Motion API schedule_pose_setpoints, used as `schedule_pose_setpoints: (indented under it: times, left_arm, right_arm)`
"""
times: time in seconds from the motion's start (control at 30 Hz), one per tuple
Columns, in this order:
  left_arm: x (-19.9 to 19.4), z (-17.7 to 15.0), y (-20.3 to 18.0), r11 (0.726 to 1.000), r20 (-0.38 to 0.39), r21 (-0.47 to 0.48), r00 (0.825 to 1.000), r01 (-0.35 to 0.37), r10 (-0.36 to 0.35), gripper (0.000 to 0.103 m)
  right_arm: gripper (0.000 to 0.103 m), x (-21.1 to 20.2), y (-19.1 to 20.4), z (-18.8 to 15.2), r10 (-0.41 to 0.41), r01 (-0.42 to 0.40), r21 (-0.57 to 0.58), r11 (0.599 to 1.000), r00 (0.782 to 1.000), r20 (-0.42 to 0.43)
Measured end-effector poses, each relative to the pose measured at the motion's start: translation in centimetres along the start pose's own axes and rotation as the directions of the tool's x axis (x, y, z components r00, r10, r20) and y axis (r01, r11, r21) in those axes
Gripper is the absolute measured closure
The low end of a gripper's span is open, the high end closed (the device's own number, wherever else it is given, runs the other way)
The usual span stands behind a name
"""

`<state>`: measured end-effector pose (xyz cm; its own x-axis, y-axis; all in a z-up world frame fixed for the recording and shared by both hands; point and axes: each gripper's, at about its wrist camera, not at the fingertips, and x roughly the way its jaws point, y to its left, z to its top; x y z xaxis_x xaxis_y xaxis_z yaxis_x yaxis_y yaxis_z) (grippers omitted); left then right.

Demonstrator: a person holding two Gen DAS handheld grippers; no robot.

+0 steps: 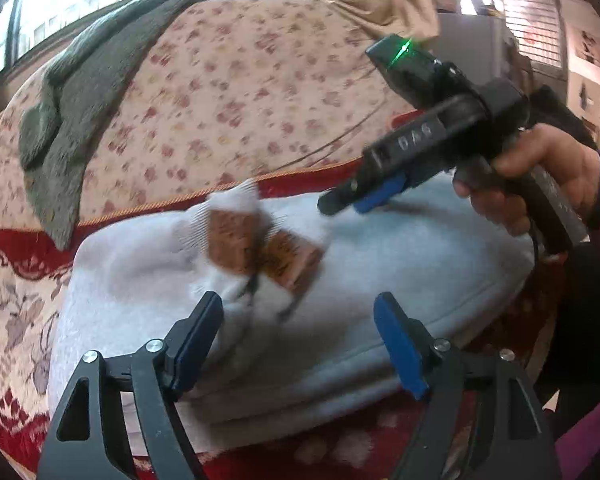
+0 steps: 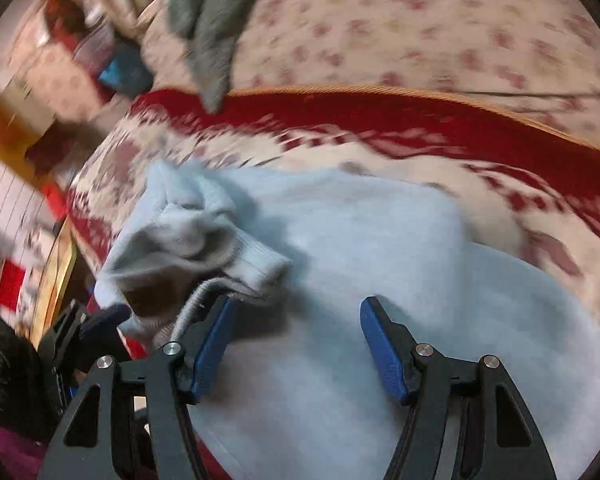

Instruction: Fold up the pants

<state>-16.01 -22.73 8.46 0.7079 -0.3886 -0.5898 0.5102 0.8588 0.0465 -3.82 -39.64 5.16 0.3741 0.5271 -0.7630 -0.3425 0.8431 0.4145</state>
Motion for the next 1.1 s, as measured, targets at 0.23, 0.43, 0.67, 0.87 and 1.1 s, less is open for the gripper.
schedule_pose_setpoints:
  times: [0.23, 0.43, 0.67, 0.87, 1.1]
  left_arm:
    - [-3.0, 1.4, 3.0, 0.995, 0.028, -0.081, 0.998, -0.057, 0.059, 0.013]
    - [-1.9, 1.1, 6.7, 0.981, -0.026, -0.155, 0.993, -0.121, 0.118, 0.013]
    - [0.4, -0.2, 9.4, 0.967, -0.090, -0.234, 0.992, -0.105, 0.086, 0.013]
    - [0.2, -0.2, 9.1, 0.972, -0.076, -0.212, 0.994, -0.098, 0.083, 0.013]
    - [1.1, 2.3, 8.4, 0.981, -0.046, -0.174, 0.996, -0.087, 0.080, 0.013]
  right_arm:
    - [0.023, -4.0, 3.8, 0.9, 0.083, -0.075, -0.081, 0.994, 0.991, 0.101]
    - [0.023, 0.2, 9.5, 4.5, 0.124, -0.111, -0.211, 0.971, 0.991, 0.051]
    - [0.041, 8.0, 12.8, 5.7, -0.241, 0.219, -0.458, 0.862, 0.971, 0.010]
    - [0.038, 7.1, 7.7, 4.3, -0.130, 0.118, -0.262, 0.958, 0.991, -0.027]
    - [0.033, 4.5, 5.7, 0.3, -0.176, 0.159, -0.236, 0.959, 0.983, -0.051]
